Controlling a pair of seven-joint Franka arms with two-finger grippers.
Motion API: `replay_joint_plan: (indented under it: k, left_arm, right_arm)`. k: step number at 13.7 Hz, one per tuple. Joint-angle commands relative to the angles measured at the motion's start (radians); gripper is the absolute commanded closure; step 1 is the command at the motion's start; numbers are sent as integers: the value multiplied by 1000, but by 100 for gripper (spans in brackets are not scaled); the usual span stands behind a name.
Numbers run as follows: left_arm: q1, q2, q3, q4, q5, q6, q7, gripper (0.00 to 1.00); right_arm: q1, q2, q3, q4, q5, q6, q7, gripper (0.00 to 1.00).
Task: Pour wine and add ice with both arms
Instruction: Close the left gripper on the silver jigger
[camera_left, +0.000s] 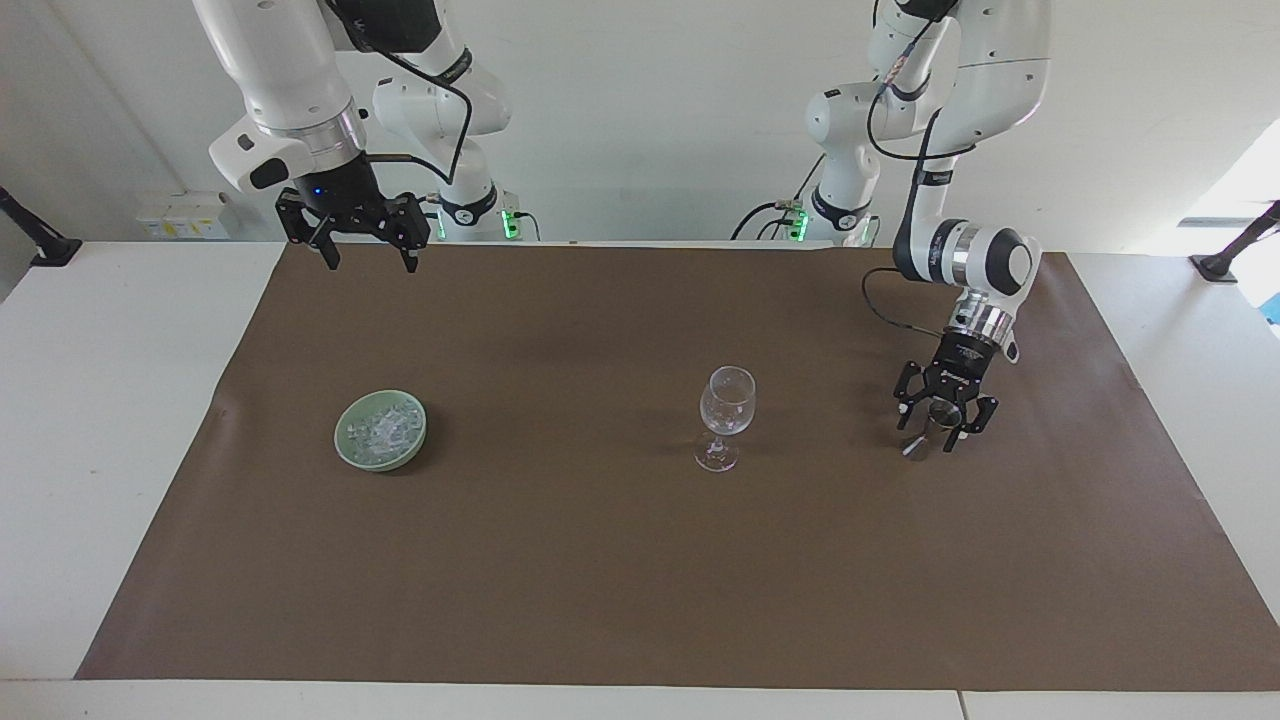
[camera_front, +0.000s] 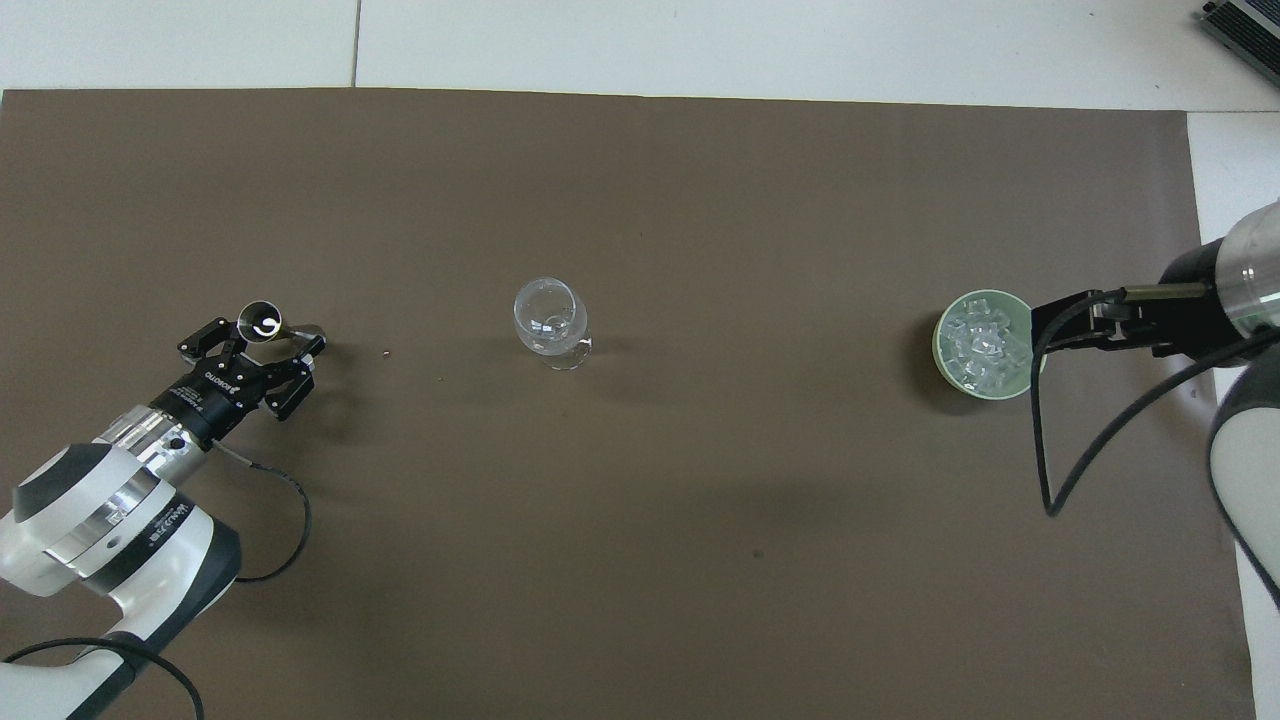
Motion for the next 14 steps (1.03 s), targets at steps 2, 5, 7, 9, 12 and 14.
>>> replay_joint_plan:
  k: [2,5,7,9,12,14]
  left_arm:
    - [-2,14,2,20,-26,11,18,35]
    - [-1,14,3,20,-26,5,17,41]
    - [1,13,3,19,-26,3,17,41]
    - [1,13,3,19,-26,0,17,42]
    - [2,11,5,17,-26,-7,17,42]
    - [19,8,3,11,-24,-18,18,47]
  right_arm:
    - [-5,-12,3,-11,1,-7,-22,0]
    - [-5,-12,3,-11,1,-7,-22,0]
    - [-5,-12,3,-11,1,-7,-22,0]
    - [-5,-12,3,-11,1,-7,-23,0]
    - [-5,-12,3,-11,1,-7,-22,0]
    - [-5,-12,3,-11,1,-7,-23,0]
